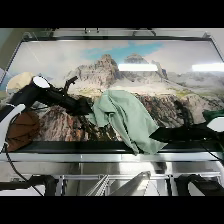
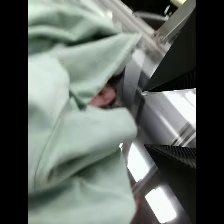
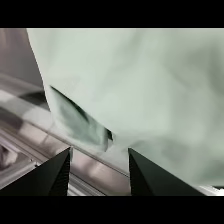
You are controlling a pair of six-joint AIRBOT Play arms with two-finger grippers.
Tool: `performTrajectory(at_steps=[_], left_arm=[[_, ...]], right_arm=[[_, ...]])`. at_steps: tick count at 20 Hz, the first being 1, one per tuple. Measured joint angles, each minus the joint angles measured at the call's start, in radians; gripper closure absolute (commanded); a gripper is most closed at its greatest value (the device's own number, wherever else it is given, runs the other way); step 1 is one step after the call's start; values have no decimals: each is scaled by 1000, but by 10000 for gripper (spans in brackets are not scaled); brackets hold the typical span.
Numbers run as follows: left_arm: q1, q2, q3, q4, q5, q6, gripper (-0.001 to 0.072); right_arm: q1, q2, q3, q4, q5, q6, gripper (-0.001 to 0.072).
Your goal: Fold the shirts.
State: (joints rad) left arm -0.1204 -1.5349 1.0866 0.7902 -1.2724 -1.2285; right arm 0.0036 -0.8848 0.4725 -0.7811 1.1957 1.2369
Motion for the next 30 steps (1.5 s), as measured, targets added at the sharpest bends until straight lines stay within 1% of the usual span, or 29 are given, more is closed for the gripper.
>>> performTrajectory(at_steps=[3,7,8,9,10,11,15,17,19,20,23,25,27,30], left_arm=[[-45,-69,-12,7,48,9,371],[-105,-168,43,8,49,14,372],[-119,-186,60,8,46,14,373],[-132,-201,75,8,43,14,399],[-145,-214,90,7,39,14,638],[-156,-225,103,7,40,16,694],[-174,-232,157,-1,16,17,693],[-164,-194,188,-4,-11,21,694],[-134,-125,219,-5,-40,21,694],[-111,-82,236,-5,-56,15,693],[-2,75,307,-5,-124,-23,693],[80,182,374,-6,-164,-48,693],[156,286,454,-40,-180,-60,693],[248,419,602,-131,-175,-66,692]], right_arm=[[141,-109,-6,47,-55,-45,305],[300,-250,-8,164,-119,-142,307],[325,-282,-8,183,-134,-161,320],[341,-305,-8,198,-142,-176,433],[354,-324,-8,209,-149,-186,571],[363,-338,-7,219,-156,-198,699],[378,-352,25,243,-166,-230,697],[368,-322,70,241,-163,-240,698],[322,-270,136,185,-136,-227,698],[280,-236,184,115,-97,-188,698],[111,-137,367,-195,61,-48,698],[-34,-70,517,-341,125,3,698],[-166,-11,669,-359,140,9,698],[-323,68,917,-245,118,-32,698]])
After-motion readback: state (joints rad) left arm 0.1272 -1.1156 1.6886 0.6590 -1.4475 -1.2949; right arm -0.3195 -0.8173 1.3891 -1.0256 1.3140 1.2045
